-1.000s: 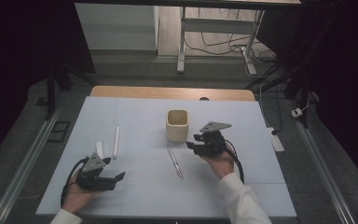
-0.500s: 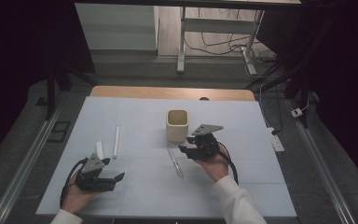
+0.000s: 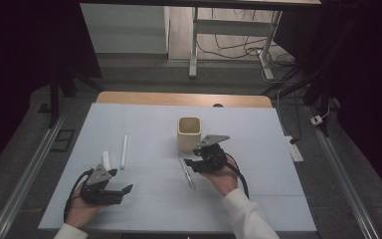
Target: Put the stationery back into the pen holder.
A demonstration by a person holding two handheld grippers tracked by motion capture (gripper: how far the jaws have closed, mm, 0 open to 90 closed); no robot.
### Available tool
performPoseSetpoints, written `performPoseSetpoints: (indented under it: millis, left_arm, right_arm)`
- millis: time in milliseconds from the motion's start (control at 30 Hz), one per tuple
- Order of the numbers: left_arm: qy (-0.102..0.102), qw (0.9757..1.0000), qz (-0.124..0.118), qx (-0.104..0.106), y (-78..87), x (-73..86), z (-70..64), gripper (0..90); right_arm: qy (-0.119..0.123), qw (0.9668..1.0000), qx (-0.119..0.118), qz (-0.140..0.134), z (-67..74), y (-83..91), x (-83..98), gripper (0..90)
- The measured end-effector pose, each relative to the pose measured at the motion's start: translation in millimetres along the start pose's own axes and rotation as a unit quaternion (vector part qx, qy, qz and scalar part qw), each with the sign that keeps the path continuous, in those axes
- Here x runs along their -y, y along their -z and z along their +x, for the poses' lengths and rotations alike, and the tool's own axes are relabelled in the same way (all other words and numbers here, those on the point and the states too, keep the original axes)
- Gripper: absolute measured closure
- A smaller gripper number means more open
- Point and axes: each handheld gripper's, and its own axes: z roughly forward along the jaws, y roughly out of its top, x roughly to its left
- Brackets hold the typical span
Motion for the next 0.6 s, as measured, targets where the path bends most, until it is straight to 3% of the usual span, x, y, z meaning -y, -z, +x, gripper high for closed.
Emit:
performPoseSetpoints:
  millis: [600]
  left_arm:
    - [-0.003, 1.0000, 0.000, 0.002, 0.0, -0.4, -1.0, 18.7]
  right_arm:
    - [0.017, 0.9995, -0.011, 0.026, 16.2, -18.6, -5.3, 45.7]
